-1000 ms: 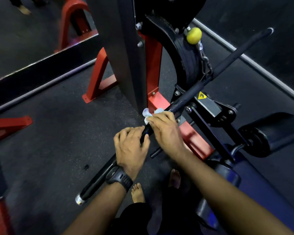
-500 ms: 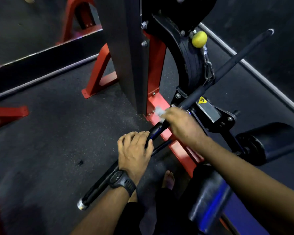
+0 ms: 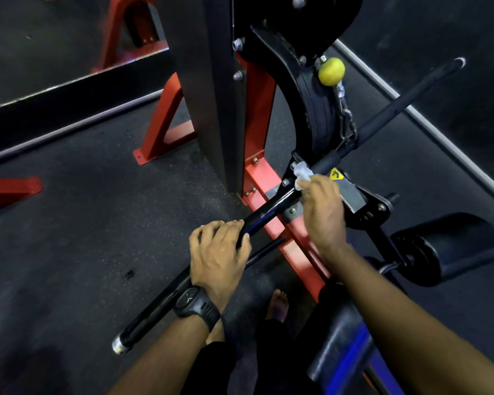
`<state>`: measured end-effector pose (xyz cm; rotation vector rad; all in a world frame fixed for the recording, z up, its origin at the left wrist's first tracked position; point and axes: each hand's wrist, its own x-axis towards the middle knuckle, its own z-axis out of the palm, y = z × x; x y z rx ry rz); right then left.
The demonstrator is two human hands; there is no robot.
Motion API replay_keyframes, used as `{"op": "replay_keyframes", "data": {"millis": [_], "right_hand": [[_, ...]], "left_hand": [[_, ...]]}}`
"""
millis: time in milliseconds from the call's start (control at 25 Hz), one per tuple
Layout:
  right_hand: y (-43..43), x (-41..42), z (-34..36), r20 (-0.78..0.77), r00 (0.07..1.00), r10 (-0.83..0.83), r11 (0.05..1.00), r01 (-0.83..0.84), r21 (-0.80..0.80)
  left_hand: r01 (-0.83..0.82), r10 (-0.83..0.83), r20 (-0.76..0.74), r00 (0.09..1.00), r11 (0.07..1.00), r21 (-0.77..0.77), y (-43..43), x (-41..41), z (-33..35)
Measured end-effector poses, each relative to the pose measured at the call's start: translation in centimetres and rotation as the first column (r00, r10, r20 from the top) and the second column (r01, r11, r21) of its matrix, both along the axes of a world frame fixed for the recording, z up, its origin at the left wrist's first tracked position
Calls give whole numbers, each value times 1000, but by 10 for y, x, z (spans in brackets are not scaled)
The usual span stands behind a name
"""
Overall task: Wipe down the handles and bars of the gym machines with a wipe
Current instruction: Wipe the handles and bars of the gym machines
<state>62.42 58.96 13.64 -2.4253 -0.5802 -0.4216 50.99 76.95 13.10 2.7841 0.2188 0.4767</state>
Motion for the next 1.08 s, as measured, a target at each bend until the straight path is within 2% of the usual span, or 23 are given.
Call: {"op": "replay_keyframes", "data": {"millis": [40, 120, 160, 240, 280, 360, 400, 440, 520, 640, 720, 760, 800, 920, 1080], "right_hand": [[5, -7, -5, 10, 1000, 5, 1000, -5, -3], [9, -23, -16, 138, 972, 189, 980, -178, -85], [10, -23, -17, 140, 976, 169, 986, -166, -35], [23, -32, -21, 21, 991, -132, 976, 126, 178], [34, -42, -21, -51, 976, -214, 945, 220, 243], [53, -61, -24, -105, 976, -189, 931, 212, 298], [58, -61, -23, -153, 963, -221, 892, 263, 366], [60, -56, -22, -233, 923, -306, 801, 382, 461], [69, -50, -20, -509, 757, -409, 472, 653, 593], [83, -48, -18, -735, 656, -171, 97, 754, 650], [73, -27, -18, -786, 616, 50, -167, 781, 601], [69, -21, -15, -779, 617, 111, -246, 777, 580], [69, -22, -13, -778, 610, 148, -278, 781, 559], [76, -40, -3, -814, 526, 245, -241, 847, 475], [72, -33, -1, -751, 589, 300, -386, 795, 469]], "left_hand": [[-2, 2, -5, 1000, 1000, 4, -1, 0, 0], [-3, 3, -14, 1000, 1000, 10, -2, 1, -2], [-1, 1, -16, 1000, 1000, 5, -3, 2, -2], [0, -1, -16, 1000, 1000, -5, -4, 1, -4], [0, 0, -16, 1000, 1000, -6, -5, 1, -4], [6, -6, -26, 1000, 1000, -6, -5, 1, -4], [10, -10, -33, 999, 1000, -7, -5, 2, -4], [11, -12, -36, 999, 1000, -8, -5, 3, -4], [19, -19, -24, 1000, 1000, -4, -5, 3, -4], [15, -15, -14, 1000, 1000, 8, -5, 2, 0], [19, -18, -24, 1000, 1000, 16, -4, 5, 0], [24, -24, -27, 999, 1000, 18, -4, 4, 0], [24, -24, -28, 999, 1000, 17, -4, 3, 0], [19, -19, -43, 999, 1000, 4, -4, 4, 1], [28, -27, -50, 998, 1000, 5, -4, 4, 0]]}}
